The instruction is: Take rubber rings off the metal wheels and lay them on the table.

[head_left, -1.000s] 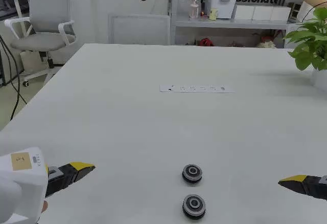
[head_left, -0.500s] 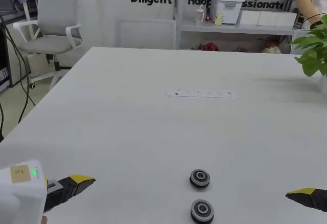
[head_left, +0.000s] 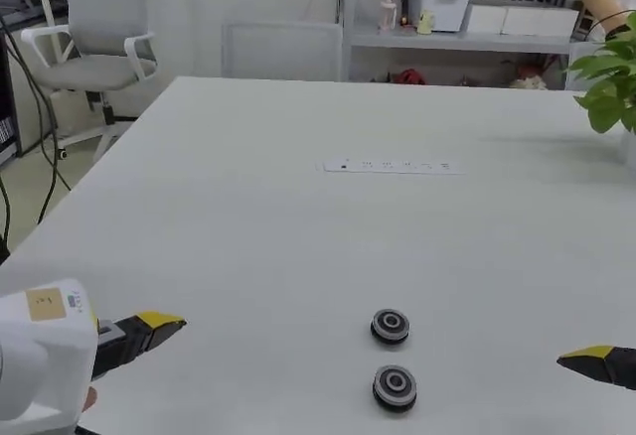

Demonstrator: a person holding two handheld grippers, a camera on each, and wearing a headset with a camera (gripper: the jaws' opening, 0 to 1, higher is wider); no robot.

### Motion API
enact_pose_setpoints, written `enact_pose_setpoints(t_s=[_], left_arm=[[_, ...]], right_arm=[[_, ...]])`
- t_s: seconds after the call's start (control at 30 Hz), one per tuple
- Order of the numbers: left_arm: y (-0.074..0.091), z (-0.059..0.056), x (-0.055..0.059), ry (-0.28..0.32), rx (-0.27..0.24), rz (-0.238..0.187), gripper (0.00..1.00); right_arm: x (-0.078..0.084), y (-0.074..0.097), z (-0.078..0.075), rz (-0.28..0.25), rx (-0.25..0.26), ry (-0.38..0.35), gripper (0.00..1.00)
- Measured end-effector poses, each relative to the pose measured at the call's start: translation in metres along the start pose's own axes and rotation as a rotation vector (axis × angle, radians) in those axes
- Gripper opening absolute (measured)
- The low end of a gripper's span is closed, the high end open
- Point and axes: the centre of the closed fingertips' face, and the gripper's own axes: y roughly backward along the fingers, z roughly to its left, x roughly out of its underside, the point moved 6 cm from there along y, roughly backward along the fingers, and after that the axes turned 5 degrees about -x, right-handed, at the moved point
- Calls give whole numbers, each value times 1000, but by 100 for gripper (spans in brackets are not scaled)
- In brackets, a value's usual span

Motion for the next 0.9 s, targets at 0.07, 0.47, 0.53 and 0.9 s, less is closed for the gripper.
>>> enact_pose_setpoints(t_s=[0.07,0.47,0.53,0.9], left_arm=[[-1,0,-1,-1,3,-1,100],[-7,6,-4,18,8,20,100],[-7,6,-5,14,6,19,99],[-7,12,-17,50,-39,26,99]], right_arm=[[0,0,-1,1,5,-2,86],[2,1,-3,1,-2,-27,85],[2,0,-3,6,-16,-22,84],[-4,0,-11,24,-95,7,84]])
